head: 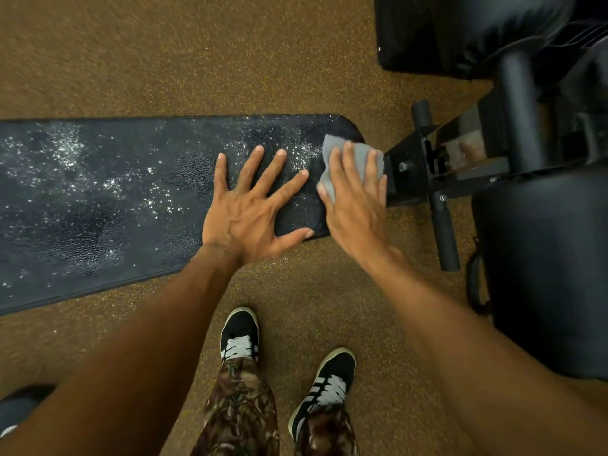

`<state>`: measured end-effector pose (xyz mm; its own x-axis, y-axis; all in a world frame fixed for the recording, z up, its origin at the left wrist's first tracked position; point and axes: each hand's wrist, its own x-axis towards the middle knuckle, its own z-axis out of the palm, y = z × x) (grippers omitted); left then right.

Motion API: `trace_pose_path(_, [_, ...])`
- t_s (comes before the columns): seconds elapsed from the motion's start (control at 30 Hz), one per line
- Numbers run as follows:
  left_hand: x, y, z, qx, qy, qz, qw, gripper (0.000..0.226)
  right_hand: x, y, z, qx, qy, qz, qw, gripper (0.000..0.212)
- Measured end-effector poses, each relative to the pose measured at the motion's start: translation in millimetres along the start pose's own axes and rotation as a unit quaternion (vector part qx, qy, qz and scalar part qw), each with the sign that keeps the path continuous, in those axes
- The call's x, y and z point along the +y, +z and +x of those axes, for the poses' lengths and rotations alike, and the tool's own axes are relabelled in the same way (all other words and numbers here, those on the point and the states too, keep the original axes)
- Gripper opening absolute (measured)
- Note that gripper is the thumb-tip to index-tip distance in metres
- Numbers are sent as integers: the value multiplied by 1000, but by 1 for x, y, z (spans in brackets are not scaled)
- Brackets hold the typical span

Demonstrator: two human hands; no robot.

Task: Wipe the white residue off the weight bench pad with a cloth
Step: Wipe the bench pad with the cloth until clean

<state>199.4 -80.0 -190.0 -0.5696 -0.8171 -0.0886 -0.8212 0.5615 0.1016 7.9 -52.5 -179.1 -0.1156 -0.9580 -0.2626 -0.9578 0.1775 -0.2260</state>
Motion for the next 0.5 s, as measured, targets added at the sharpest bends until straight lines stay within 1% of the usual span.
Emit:
trace_pose_path(0.07, [0,0,0,0,1,2,1000,91,23,1,-28,-11,-52,-18,998,66])
trace_pose_path(0.1, [0,0,0,1,1,2,1000,91,30,1,-34,-18,-48,-8,999,69])
trace_pose_path(0.17, [0,0,0,2,1,3,1000,91,30,-2,-29,-10,-7,28,1000,70])
trace_pose_path(0.23, [0,0,-1,4,-1,3,1000,91,21,-7,-13,23,36,60,997,63])
trace_pose_path(0.33, [0,1,-1,6,0,4,1000,91,11,-26,21,80,110,107,985,56])
trace_pose_path(0.37, [0,1,-1,6,0,5,1000,91,10,-31,32,96,117,118,981,53])
trace_pose_path(0.4, [-1,1,-1,7,0,5,1000,91,9,-32,43,101,102,127,982,52])
trace_pose_path(0.43, [-1,1,-1,8,-2,5,1000,91,7,-32,51,89,65,123,986,53])
trace_pose_path(0.5, [-1,2,0,9,-1,0,1000,91,7,-23,54,32,-5,79,996,57])
